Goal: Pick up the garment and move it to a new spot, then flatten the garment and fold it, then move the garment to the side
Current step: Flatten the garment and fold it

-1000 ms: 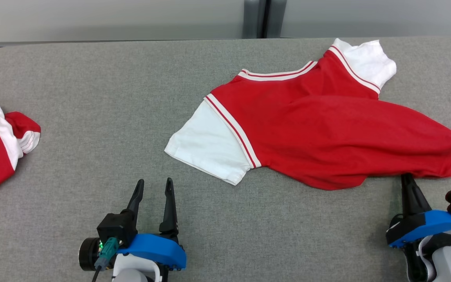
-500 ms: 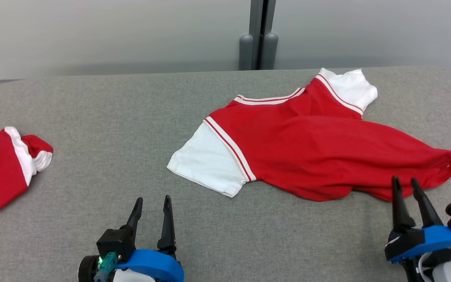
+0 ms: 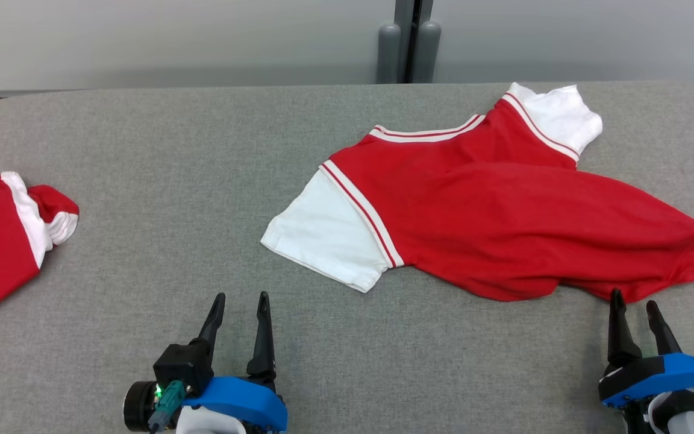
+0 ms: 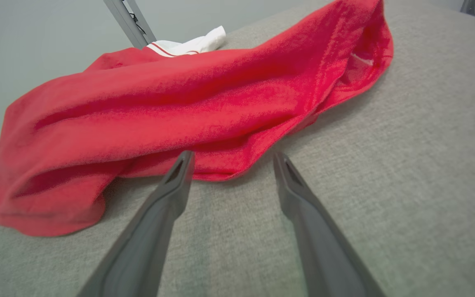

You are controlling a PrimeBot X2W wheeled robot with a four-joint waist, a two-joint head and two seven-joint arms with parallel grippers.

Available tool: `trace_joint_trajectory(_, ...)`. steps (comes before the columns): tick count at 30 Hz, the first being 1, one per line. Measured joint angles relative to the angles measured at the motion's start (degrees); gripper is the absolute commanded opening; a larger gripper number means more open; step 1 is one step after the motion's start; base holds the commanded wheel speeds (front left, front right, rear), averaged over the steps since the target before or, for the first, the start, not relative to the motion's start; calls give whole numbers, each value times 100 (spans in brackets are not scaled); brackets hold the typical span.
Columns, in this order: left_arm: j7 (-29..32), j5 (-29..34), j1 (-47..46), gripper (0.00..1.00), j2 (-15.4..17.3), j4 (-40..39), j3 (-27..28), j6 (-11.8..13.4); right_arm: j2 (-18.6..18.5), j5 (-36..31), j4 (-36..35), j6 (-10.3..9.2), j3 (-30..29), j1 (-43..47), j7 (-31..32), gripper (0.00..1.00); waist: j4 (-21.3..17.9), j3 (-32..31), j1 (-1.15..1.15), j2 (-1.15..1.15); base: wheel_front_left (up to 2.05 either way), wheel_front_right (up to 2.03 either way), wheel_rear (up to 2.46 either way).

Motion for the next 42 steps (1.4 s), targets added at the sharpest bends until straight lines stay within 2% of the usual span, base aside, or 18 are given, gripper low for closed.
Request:
trace_joint_trajectory(5, 0, 16, -95, 100, 0, -38, -21, 44, 34, 16, 263, 0, -67, -225, 0, 100, 107, 207, 0, 0, 0, 0, 0)
trace_joint_trajectory(6, 0, 18, -125, 100, 0, -45, -21, 46, 44, 16, 332, 0, -92, -265, 0, 98, 122, 246, 0, 0, 0, 0, 0)
trace_joint_trajectory(8, 0, 19, -155, 100, 0, -64, -24, 52, 44, 7, 420, 0, -126, -342, -4, 82, 150, 312, 0, 0, 0, 0, 0)
trace_joint_trajectory(9, 0, 24, -159, 100, 0, -66, -30, 76, 44, 7, 471, 0, -162, -389, -14, 82, 160, 338, 0, 0, 0, 0, 0)
trace_joint_trajectory(10, 0, 24, -162, 100, 0, -70, -32, 77, 43, 5, 483, 0, -176, -423, -15, 42, 169, 360, 0, 0, 0, 0, 0)
trace_joint_trajectory(11, 0, 24, -164, 100, 0, -75, -33, 82, 41, -3, 486, 0, -178, -442, -15, 16, 174, 382, 0, 0, 0, 0, 0)
trace_joint_trajectory(12, 0, 24, -168, 100, 0, -79, -33, 85, 41, -2, 474, 0, -172, -452, -15, 0, 175, 398, 0, 0, 0, 0, 0)
trace_joint_trajectory(16, 0, 25, -193, 100, 0, -78, -27, 100, 51, 53, 34, 0, -135, -453, -8, 0, 139, 385, 1, 2, 0, 0, 0)
trace_joint_trajectory(20, 0, 26, -139, 100, 0, -44, 21, 73, -43, 261, -775, 0, -193, -424, -8, 0, 48, 234, 0, 2, 0, 0, 0)
trace_joint_trajectory(28, 0, 7, 2, 100, 0, -41, 32, 16, -720, 584, -2230, 0, -146, -421, -8, 0, -234, -138, -1, 1, 0, 0, 0)
trace_joint_trajectory(32, 0, -36, 30, 100, -1, -48, -3, 20, -1011, 649, -2599, 0, -38, -472, -9, 0, -312, -191, -1, 1, 0, 0, 0)
trace_joint_trajectory(36, 0, -49, 35, 100, -1, -38, -36, 22, -1268, 688, -2276, 0, 109, -717, 67, 0, -307, -60, 0, 1, 0, 0, 0)
trace_joint_trajectory(42, 0, -27, -276, 100, -3, -75, -233, 32, -1534, 300, -794, 0, 308, -1483, 77, 0, -132, 332, 0, 1, 0, 0, 0)
